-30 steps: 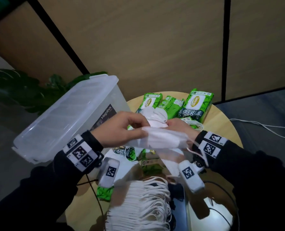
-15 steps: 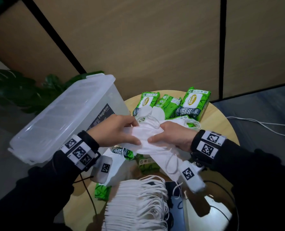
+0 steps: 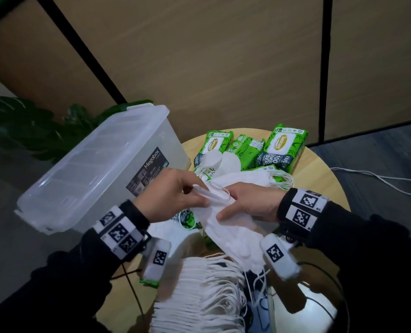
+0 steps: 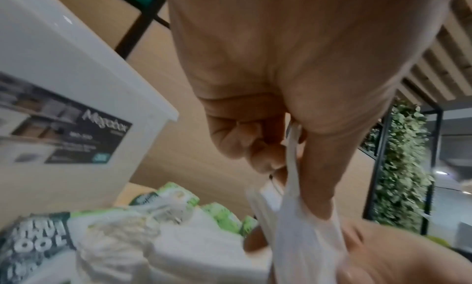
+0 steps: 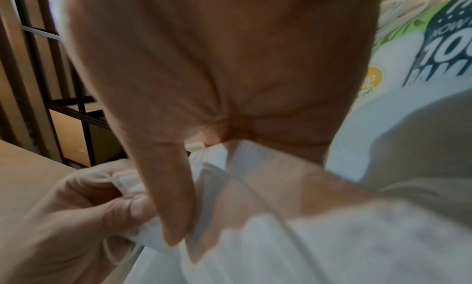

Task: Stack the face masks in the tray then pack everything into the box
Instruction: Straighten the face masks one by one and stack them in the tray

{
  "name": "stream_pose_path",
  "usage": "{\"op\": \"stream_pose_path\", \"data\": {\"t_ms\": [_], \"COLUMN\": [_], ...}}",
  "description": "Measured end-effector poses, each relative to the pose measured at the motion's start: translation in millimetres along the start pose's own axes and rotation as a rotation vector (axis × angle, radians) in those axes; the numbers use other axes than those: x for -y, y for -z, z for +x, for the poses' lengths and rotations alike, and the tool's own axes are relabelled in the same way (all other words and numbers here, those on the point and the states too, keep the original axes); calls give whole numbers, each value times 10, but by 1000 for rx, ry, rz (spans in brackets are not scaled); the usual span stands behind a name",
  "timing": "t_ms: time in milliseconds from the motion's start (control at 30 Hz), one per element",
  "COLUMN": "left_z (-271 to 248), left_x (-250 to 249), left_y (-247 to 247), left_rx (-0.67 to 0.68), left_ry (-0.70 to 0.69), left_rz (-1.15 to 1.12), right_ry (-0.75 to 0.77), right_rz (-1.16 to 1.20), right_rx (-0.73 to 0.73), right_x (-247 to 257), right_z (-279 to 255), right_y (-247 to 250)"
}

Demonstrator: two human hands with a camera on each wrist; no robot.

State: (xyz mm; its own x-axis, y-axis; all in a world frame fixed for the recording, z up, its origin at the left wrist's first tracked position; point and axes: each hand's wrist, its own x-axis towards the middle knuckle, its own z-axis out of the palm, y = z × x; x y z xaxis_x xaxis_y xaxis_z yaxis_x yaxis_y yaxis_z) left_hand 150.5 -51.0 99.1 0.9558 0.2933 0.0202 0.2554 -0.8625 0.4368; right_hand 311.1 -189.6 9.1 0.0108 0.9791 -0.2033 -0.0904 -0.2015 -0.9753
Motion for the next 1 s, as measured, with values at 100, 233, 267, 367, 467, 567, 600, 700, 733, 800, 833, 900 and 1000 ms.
{"op": "stream_pose_path", "data": {"t_ms": [100,233,267,367,467,567,600,700,733,800,833,900,1000], "left_z": [30,63,64,62,61,85,101,141,144,131,116,100,106], "left_x": [-139,-124,-95,0,31,61,87,97,75,12,-13,-44,-34], "left_y": [-203,-125,-74,32,-7,-19,-7,69,85,95,95,96,140], "left_rx": [43,-1,-21,18,-5,-8,-13,-176,-214,-213,-196,-160,-154], "left_ry": [-85,-30,-34,-25,-12,4,29,196,250,311,323,334,366], "left_rz": [39,-10,14,148,122,71,20,-500,-726,-1052,-1130,-1175,-974], "right_ry": [33,61,66,79,85,91,85,74,77,85,85,85,71], "right_rz": [-5,54,68,71,51,50,43,18,17,13,7,-10,-19], "right_rx": [17,-27,-17,5,11,39,40,11,2,-9,-13,-14,-9], "right_x": [7,5,7,25,27,19,20,25,28,43,53,60,49], "right_z": [-29,-52,-52,-41,-27,-32,-41,-76,-85,-90,-87,-84,-85], "right_y": [-35,48,67,77,52,41,41,48,55,65,66,69,67]}}
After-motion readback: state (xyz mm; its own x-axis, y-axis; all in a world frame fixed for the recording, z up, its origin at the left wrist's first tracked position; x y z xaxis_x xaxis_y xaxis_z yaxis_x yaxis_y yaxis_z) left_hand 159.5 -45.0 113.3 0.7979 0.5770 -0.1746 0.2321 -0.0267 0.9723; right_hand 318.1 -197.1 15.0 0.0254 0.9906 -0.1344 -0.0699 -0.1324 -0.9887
